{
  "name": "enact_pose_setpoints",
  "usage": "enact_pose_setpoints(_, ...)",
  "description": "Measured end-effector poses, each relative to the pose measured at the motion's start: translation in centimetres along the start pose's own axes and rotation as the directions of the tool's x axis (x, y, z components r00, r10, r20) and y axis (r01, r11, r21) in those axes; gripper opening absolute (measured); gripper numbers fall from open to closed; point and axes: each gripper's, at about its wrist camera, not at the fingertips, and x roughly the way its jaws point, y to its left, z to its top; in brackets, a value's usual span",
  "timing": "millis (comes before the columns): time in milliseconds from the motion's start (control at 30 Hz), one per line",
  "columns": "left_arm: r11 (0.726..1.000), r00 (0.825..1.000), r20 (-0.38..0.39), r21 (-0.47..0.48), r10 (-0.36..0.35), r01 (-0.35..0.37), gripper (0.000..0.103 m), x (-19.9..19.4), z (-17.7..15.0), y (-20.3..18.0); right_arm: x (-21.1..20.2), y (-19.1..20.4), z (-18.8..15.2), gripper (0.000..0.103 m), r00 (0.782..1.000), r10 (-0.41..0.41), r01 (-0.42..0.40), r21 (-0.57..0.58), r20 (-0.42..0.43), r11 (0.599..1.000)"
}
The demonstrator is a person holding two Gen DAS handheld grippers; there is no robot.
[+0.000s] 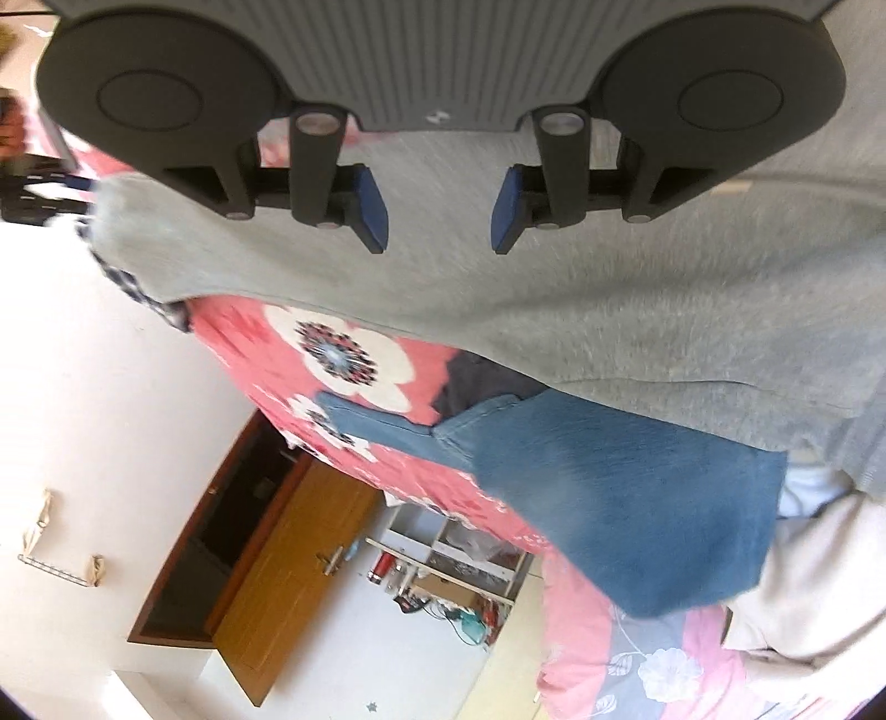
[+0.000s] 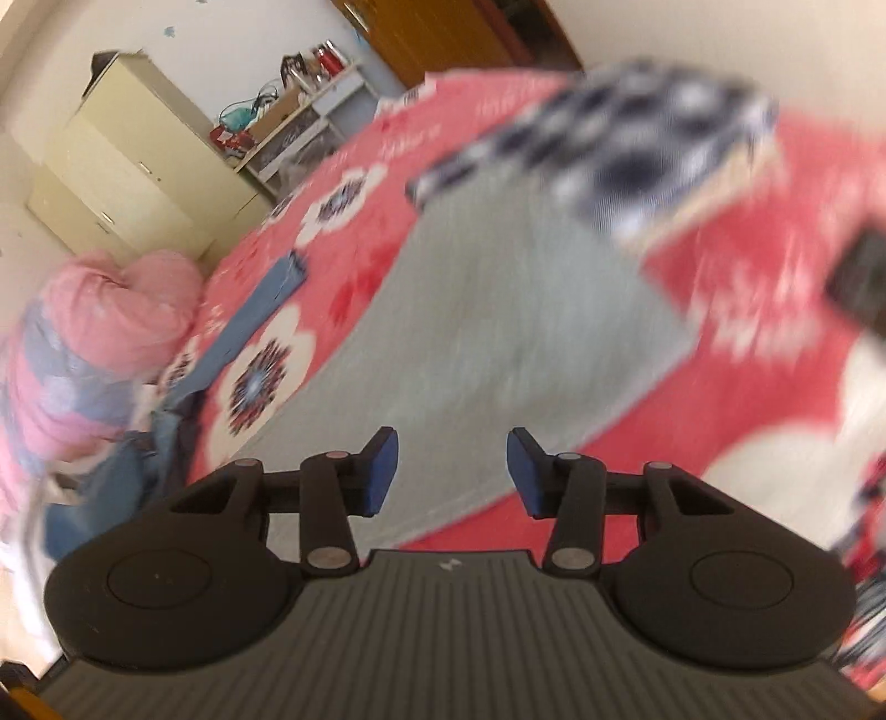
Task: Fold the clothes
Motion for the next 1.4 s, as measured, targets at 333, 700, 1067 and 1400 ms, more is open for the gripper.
enact_pose_setpoints(333,0.987,0.987,0.013,-0.007,0.158,-0.158,0.043,-12.6,-3.6,0.3,8.8,7.2,-2.5,0.042,0.985,0.125,-0.156,-0.292,-0.12,0.944)
enact_pose_setpoints(700,0.955,0.975,-0.053,-0.199,0.214,-0.22,0.043,-17.5,-9.4,6.4,5.3,9.3,-8.1,0.043,0.951,-0.311,0.231,-0.684,0.006,0.693)
enact_pose_setpoints(1067,0.965,0.992,-0.014,-0.232,0.122,-0.122,0.043,-17.7,-11.9,7.5,-0.9,27.6,-17.8,0.053,0.984,0.178,-0.089,-0.926,-0.024,0.366)
enact_pose_setpoints(1400,0.943,0.993,0.004,-0.313,0.121,-0.114,0.044,-19.0,-13.2,11.0,16.5,35.8,-29.8,0.048,0.975,-0.093,-0.217,-0.962,-0.203,-0.169)
